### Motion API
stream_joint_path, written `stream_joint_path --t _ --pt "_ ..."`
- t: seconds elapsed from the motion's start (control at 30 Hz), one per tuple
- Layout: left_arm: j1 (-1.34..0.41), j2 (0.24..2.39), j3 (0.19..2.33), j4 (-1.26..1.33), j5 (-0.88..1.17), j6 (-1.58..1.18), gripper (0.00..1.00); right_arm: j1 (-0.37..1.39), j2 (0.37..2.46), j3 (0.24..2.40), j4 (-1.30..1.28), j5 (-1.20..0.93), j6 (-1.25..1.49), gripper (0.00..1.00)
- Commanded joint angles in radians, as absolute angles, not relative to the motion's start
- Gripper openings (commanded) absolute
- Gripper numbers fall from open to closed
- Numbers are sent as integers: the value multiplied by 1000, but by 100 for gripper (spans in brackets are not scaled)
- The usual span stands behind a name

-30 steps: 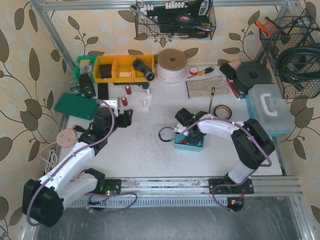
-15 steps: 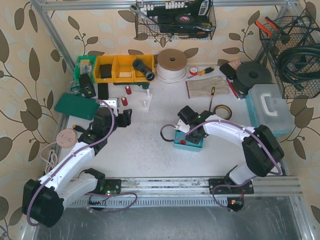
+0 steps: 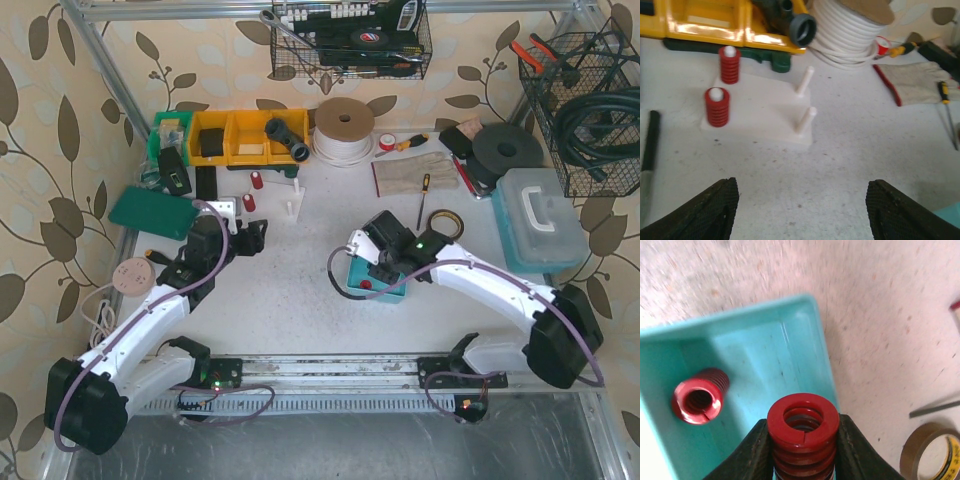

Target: Install the large spring

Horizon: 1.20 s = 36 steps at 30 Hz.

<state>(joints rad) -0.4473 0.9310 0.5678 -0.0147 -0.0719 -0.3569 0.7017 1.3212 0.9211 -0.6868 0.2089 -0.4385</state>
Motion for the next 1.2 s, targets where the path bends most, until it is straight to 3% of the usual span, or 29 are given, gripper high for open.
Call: stream_joint_path --t 0.0,0.23,0.5,1.17 --pt "-460 919 563 98 95 -404 71 760 1236 905 -576 196 -460 7" --pt "-518 988 604 152 371 -461 60 811 1131 857 -407 108 -440 7" --pt "-665 1004 659 128 447 -435 51 904 1148 831 -242 89 -420 7" --pt "-758 1141 762 -1 476 -363 53 967 1214 879 -178 136 -374 5"
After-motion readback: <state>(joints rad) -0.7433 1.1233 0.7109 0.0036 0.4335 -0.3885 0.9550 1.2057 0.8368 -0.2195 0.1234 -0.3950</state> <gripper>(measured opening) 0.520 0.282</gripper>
